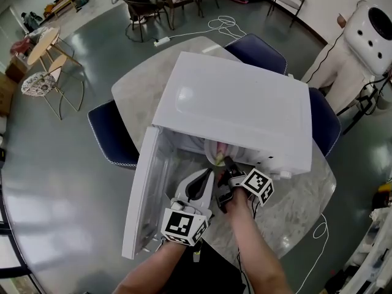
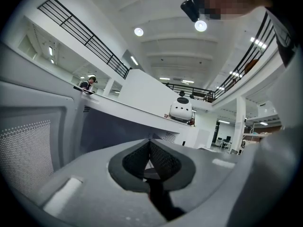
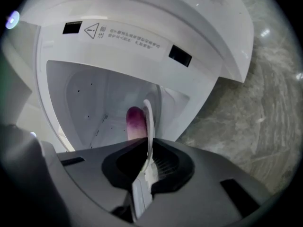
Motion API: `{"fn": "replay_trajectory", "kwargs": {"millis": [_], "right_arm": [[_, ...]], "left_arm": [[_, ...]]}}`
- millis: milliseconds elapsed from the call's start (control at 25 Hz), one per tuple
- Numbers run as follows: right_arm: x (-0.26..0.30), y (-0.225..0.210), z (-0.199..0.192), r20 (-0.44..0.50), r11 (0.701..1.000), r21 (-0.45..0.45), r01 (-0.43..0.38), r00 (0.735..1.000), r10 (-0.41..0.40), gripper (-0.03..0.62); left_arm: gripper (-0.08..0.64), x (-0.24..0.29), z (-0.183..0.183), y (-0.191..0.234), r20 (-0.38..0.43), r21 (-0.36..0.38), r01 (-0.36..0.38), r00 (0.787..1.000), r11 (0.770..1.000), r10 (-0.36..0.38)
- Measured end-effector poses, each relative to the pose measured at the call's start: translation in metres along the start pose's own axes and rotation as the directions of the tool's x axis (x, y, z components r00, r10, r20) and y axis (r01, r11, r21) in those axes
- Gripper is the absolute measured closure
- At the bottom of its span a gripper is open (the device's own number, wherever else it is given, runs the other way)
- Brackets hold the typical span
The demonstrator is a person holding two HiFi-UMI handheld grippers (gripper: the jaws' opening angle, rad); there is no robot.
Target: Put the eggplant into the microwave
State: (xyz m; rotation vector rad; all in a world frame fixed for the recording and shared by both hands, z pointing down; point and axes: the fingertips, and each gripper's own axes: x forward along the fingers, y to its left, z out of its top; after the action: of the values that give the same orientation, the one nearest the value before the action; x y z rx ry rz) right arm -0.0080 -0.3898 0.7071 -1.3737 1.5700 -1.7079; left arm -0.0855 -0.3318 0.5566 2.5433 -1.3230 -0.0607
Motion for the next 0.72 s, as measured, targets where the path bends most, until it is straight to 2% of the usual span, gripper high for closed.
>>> {"fn": "replay_trajectory", "kwargs": {"millis": [160,240,320,720], "right_arm": [[0.006,0.002,0.002,-0.008,1.0,-0.017,-0.026,1.0,0.026,0.567],[0.008,0.004,0.002,-0.008,0.999,-0.018,-0.042,0.999,0.042,0.528],[0.006,0.006,0.001,-0.008,0.999,-0.023,-0.048,0.999,0.048,0.522],[-0.019,0.005,-0.006,0.02,0.998,-0.056,-0.008,1.0,0.009,0.52]], "left_arm": [[0.552,0.001,-0.003,0.003,-0.009,-0.005,-0.007,1.0,1.0,0.007],[0.552,0.001,-0.005,0.004,-0.013,-0.007,-0.009,1.0,1.0,0.009],[0.552,0.002,-0.006,0.004,-0.015,-0.01,-0.01,1.0,1.0,0.009],[0.552,0.005,-0.006,0.005,-0.01,-0.02,-0.005,1.0,1.0,0.005]]}}
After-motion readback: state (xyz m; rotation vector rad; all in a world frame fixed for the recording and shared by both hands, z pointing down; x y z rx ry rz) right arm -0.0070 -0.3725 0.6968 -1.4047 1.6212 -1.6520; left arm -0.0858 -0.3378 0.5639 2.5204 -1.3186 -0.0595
